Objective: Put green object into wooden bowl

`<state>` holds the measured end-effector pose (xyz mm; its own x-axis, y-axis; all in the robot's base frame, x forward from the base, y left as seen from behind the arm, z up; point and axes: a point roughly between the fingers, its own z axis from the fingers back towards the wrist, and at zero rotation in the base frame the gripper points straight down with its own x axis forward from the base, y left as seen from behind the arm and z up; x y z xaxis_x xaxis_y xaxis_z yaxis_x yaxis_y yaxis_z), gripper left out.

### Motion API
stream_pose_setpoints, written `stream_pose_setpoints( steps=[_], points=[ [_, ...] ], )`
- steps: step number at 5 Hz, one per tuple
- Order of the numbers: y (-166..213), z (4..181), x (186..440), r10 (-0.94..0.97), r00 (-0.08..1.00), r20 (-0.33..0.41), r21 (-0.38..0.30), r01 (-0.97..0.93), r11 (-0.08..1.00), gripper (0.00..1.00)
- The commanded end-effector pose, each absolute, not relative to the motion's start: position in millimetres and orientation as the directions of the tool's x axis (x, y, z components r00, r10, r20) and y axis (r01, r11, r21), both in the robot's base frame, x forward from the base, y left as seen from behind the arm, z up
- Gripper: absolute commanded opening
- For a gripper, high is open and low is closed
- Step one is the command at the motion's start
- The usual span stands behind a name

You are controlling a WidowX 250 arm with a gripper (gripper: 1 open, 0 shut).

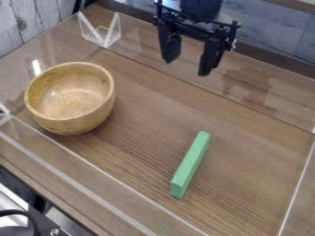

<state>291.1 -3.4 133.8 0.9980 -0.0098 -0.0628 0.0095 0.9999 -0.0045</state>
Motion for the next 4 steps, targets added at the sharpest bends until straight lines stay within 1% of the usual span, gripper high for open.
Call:
stream_pose_setpoints(
  steps=[1,2,4],
  points=[
    [-5,128.5,278,0.021,0.996,-0.088,-0.008,-0.021,1.0,1.0],
    [-5,118.2,250,0.06,0.992,-0.113,-0.019,-0.063,0.998,1.0],
    [-3,104.2,219,0.12,0.986,-0.113,-0.021,-0.123,0.992,1.0]
  ],
)
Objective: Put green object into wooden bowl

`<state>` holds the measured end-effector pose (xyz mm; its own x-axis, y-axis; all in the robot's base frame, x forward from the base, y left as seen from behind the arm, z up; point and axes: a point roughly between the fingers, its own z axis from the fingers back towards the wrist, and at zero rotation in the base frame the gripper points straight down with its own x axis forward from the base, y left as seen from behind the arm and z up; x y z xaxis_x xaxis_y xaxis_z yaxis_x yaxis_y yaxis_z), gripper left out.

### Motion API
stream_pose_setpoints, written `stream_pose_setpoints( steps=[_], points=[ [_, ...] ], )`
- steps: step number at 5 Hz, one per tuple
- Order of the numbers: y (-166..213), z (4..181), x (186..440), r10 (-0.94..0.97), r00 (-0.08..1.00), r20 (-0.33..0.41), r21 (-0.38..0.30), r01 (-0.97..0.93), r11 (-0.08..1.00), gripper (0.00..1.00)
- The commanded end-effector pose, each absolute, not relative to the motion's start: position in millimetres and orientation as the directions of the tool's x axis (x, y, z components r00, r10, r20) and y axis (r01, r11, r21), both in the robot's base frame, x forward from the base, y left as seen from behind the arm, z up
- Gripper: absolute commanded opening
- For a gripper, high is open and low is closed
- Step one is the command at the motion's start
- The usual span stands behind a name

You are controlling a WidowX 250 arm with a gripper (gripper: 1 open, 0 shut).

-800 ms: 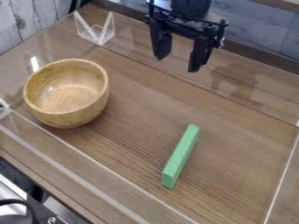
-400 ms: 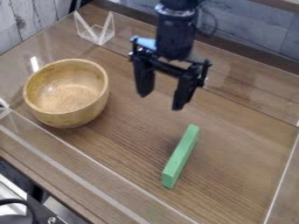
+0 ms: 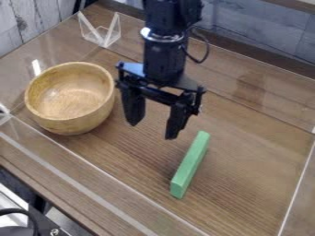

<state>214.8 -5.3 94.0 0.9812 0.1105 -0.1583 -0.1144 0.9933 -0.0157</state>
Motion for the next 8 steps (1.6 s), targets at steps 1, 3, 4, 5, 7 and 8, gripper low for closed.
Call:
stream_pose_setpoints(
  steps=[1,3,4,5,7,8],
  points=[
    [-4,96.6,211,0.127,0.986,-0.105,-0.026,-0.131,0.991,1.0],
    [-58,64.0,207,0.167,0.983,-0.071,-0.05,-0.17,0.984,1.0],
    [-76,44.3,208,0.168,0.985,-0.039,-0.065,-0.17,0.983,1.0],
    [-73,37.0,213,0.193,0.981,-0.012,-0.074,-0.193,0.978,1.0],
    [-68,31.8,226,0.236,0.972,0.012,-0.072,-0.234,0.97,1.0],
    [-64,33.3,234,0.265,0.964,0.027,-0.073,-0.262,0.962,1.0]
  ],
)
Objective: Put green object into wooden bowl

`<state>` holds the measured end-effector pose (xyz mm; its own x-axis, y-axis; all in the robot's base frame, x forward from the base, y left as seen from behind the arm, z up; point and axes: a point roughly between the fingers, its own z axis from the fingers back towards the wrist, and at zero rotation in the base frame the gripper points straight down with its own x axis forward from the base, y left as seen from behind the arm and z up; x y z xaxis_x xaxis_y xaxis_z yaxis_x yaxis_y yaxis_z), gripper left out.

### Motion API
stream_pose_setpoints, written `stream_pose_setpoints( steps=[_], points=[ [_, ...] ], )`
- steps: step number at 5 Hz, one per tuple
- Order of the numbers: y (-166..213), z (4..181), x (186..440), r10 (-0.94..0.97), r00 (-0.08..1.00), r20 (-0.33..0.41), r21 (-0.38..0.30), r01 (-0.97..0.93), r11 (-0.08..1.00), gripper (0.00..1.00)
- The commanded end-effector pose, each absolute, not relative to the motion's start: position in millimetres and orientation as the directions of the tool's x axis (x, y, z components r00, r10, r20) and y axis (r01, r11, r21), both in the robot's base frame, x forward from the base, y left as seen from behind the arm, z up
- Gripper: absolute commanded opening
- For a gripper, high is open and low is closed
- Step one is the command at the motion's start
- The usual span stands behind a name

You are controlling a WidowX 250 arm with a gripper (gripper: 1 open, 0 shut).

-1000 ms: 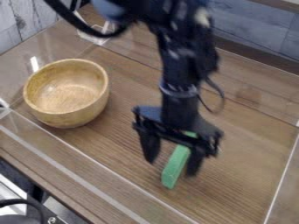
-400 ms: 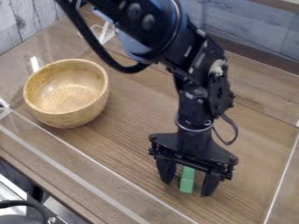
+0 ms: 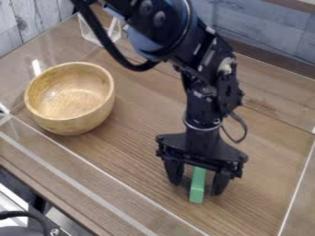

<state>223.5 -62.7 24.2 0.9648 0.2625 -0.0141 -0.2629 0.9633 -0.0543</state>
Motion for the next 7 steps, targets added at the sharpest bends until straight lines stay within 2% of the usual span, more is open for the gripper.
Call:
stream_pose_setpoints(
  steps=[1,5,7],
  points=[
    [-61,31.7,236,0.241,0.969,0.046,-0.078,-0.237,0.968,1.0],
    [-44,29.7,233,0.273,0.959,0.081,-0.09,-0.266,0.96,1.0],
    [-52,30.6,230,0.223,0.97,0.1,-0.1,-0.213,0.972,1.0]
  ],
)
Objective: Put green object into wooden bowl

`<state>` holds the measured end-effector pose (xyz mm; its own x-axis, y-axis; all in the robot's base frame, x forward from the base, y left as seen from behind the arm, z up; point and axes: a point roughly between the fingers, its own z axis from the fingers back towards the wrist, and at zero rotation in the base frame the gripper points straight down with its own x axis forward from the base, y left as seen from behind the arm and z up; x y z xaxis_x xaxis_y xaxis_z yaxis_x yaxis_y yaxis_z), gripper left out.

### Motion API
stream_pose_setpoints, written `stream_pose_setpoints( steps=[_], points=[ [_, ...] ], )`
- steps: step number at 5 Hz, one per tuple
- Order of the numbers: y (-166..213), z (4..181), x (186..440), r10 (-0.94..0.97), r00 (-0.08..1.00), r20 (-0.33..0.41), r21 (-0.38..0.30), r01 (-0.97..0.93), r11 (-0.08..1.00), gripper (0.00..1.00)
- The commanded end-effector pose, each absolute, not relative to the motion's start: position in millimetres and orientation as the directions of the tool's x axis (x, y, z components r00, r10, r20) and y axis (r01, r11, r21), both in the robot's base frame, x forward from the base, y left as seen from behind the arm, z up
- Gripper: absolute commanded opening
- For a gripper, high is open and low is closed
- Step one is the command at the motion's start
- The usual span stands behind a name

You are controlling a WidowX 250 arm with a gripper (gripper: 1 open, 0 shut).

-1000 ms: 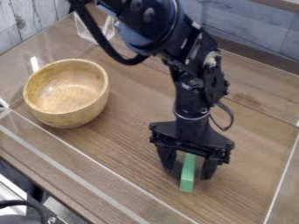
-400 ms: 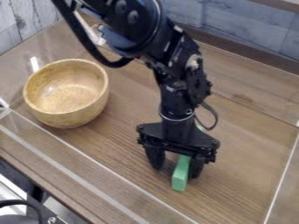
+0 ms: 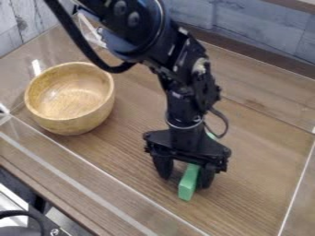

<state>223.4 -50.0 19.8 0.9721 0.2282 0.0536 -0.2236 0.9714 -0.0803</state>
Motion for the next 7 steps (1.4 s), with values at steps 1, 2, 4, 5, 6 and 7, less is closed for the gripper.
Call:
stream_pose_setpoints(
  steps=[1,2,4,5,6,7],
  points=[
    [-60,30.0,227,0.171,0.979,0.108,-0.102,-0.161,0.982,1.0],
    [-55,35.4,223,0.136,0.985,0.107,-0.103,-0.125,0.987,0.0],
    [-57,60.2,227,0.121,0.986,0.113,-0.12,-0.107,0.987,0.0],
    [-55,90.7,227,0.046,0.991,0.127,-0.131,-0.029,0.991,0.0],
    [-41,123.4,228,-0.017,0.989,0.15,-0.134,0.037,0.99,0.0],
    [-13,144.1,225,-0.02,0.987,0.163,-0.126,0.041,0.991,0.0]
  ],
)
